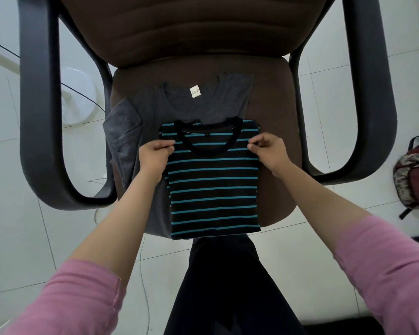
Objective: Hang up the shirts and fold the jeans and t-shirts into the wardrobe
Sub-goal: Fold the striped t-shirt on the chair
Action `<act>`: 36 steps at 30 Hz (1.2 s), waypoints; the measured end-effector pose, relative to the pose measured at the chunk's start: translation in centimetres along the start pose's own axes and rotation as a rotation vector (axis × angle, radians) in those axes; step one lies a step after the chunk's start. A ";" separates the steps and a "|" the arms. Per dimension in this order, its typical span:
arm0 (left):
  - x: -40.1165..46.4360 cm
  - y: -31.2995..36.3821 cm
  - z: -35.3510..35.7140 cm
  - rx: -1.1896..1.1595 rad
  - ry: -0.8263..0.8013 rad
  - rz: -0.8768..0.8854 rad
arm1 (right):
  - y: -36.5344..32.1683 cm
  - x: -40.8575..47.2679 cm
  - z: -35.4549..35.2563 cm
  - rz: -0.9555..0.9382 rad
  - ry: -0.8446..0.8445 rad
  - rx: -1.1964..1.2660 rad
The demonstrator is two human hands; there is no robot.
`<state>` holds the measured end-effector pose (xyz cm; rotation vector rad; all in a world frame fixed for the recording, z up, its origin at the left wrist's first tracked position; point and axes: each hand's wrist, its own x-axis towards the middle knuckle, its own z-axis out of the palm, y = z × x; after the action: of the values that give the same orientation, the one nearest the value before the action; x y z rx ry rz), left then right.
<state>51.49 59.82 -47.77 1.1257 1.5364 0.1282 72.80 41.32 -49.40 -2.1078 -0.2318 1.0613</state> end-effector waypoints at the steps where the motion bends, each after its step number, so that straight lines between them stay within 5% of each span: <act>1: -0.8 -0.5 -0.2 0.013 -0.020 -0.012 | 0.4 -0.9 -0.1 0.011 -0.044 -0.021; 9: -5.1 -5.1 -2.2 0.102 -0.136 -0.122 | 3.3 -6.4 0.5 0.092 -0.254 -0.071; 15: -6.3 -6.1 -2.7 0.200 -0.073 0.043 | 5.0 -7.2 0.1 0.030 -0.022 -0.210; 22: -10.1 -9.9 -3.3 0.073 -0.197 -0.113 | 8.1 -11.4 0.5 0.136 -0.227 0.017; 29: -11.3 -11.7 -3.4 0.060 -0.069 -0.076 | 9.7 -13.6 0.7 0.162 0.027 0.042; 36: -11.5 -13.4 -4.6 0.227 -0.222 -0.028 | 10.9 -15.3 1.0 0.103 -0.088 -0.112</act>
<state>38.63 46.95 -46.57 1.2511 1.3911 -0.1898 60.44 27.14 -47.92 -2.1952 -0.2320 1.2287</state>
